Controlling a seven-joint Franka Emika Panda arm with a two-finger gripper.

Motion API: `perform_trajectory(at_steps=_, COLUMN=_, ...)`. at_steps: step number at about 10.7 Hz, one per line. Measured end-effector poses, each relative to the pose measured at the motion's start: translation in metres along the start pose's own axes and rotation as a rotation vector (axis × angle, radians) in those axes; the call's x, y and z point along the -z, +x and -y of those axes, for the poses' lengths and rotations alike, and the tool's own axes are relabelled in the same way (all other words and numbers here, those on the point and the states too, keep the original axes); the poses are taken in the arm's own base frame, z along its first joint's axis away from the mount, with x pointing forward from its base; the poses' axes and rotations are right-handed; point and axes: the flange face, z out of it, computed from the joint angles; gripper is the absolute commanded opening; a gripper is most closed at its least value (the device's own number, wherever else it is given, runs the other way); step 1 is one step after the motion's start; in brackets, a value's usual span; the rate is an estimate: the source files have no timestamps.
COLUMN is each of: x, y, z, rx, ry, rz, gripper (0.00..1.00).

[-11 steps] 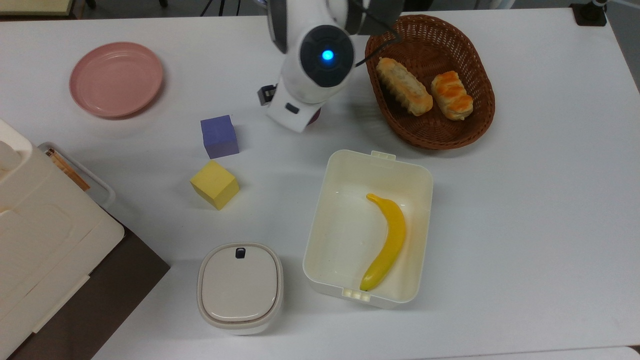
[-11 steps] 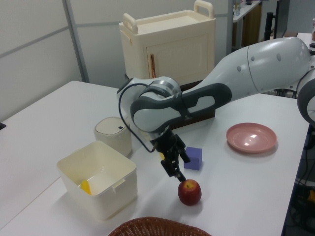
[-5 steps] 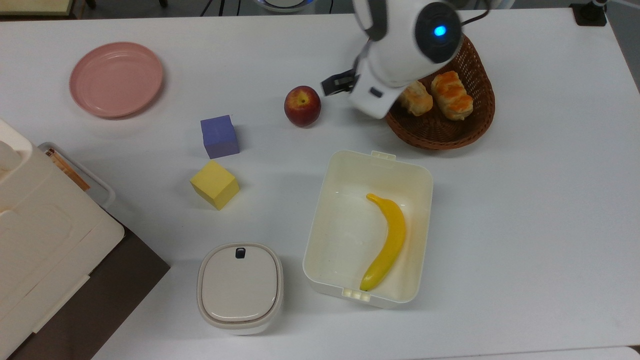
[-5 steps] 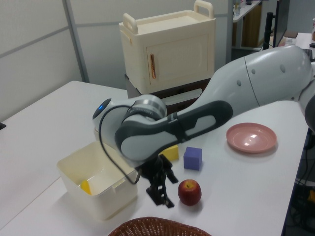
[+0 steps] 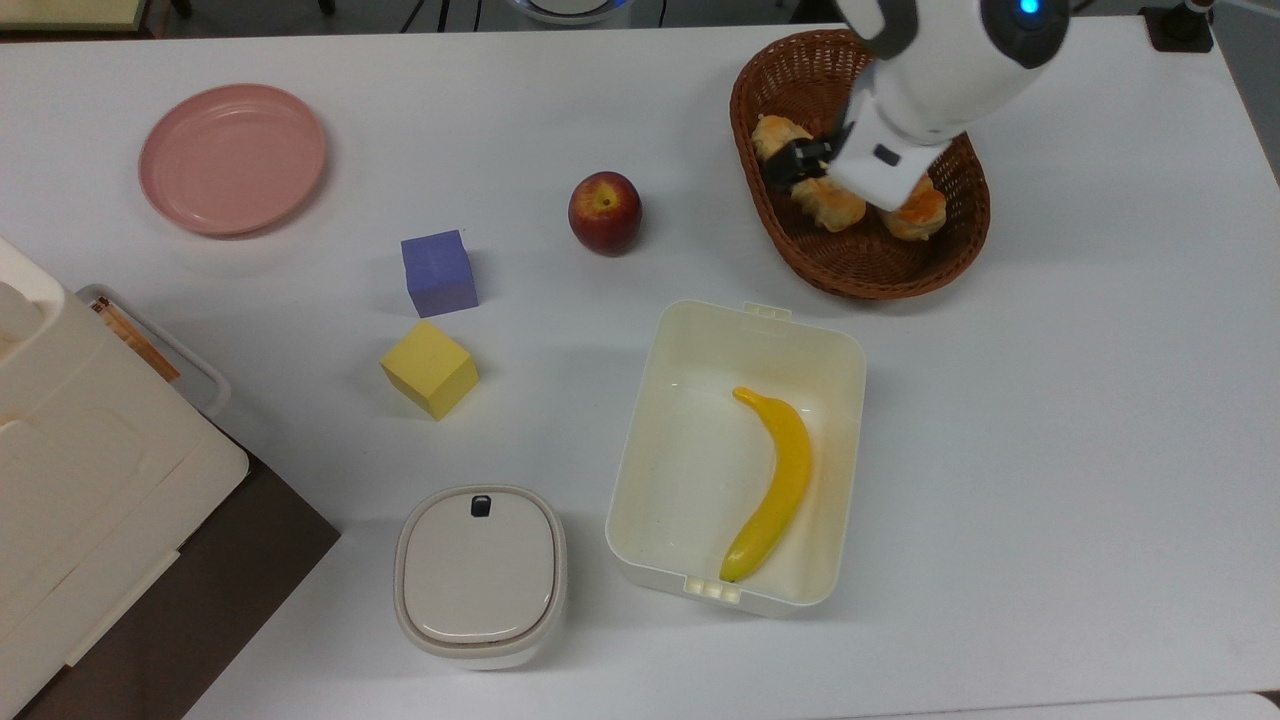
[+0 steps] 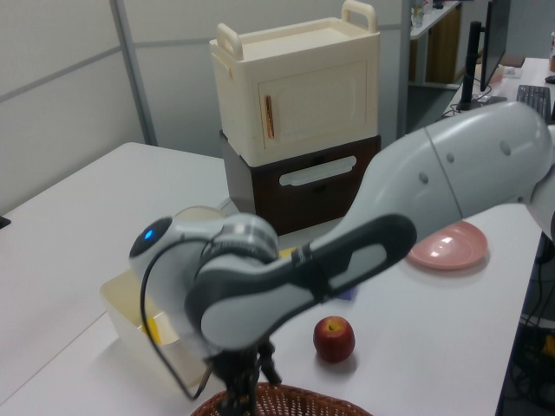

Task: Put the bread on the table
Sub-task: 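Lower the gripper into the basket onto the glazed roll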

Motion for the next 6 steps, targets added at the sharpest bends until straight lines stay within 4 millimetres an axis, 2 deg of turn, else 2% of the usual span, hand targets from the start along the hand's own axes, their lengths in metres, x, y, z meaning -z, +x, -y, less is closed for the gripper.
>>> perform_trajectory(at_steps=3, x=-0.023, y=0.012, z=0.046, rx=-0.036, ry=0.008, rz=-0.042, gripper=1.00)
perform_trajectory(at_steps=6, x=-0.032, y=0.019, z=0.070, rx=-0.038, ry=0.047, rz=-0.077, gripper=0.98)
